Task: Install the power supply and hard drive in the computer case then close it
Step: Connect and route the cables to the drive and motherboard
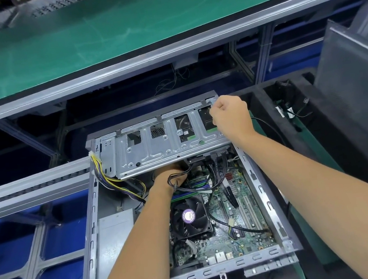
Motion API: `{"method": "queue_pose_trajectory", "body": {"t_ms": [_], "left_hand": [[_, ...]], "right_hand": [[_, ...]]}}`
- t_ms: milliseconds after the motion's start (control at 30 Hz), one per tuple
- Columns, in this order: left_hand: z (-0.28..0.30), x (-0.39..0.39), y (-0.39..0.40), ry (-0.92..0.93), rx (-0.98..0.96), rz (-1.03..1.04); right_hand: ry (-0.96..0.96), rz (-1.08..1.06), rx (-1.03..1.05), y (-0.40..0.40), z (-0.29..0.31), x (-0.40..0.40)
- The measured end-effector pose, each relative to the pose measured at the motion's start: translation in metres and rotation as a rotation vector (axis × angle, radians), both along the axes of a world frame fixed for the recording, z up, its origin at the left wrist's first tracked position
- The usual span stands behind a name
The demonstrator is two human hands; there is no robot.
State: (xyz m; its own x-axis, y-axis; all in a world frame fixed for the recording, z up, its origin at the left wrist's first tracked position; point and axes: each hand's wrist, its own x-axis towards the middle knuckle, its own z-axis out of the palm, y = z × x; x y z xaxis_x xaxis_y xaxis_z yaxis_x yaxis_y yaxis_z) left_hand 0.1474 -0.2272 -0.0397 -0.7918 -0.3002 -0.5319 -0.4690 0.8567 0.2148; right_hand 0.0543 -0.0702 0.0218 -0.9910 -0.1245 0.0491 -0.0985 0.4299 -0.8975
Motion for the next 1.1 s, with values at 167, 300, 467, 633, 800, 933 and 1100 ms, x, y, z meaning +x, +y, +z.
{"method": "queue_pose_trajectory", "body": {"t_ms": [167,300,467,633,800,933,1100], "left_hand": [[0.009,0.002,-0.004,-0.111,-0.022,-0.069],[0.019,0.015,-0.019,-0.127,-0.100,-0.102],[0.025,0.043,-0.040,-0.067,-0.268,-0.032],[0.029,0.041,-0.034,-0.077,-0.260,-0.050],[0.028,0.042,-0.029,-0.081,-0.276,-0.148],[0.033,0.045,-0.025,0.010,-0.252,-0.210],[0.042,0.058,-0.013,0.194,-0.240,-0.256]], "right_hand": [[0.003,-0.013,0.004,0.000,0.003,0.001],[0.007,-0.015,0.014,0.001,0.003,0.001],[0.008,-0.011,0.014,0.000,0.003,0.001],[0.021,-0.006,0.029,0.000,0.003,0.002],[0.030,0.008,0.035,0.000,0.004,0.004],[0.046,0.008,0.048,0.000,0.005,0.005],[0.035,0.003,0.040,0.000,0.005,0.004]]}}
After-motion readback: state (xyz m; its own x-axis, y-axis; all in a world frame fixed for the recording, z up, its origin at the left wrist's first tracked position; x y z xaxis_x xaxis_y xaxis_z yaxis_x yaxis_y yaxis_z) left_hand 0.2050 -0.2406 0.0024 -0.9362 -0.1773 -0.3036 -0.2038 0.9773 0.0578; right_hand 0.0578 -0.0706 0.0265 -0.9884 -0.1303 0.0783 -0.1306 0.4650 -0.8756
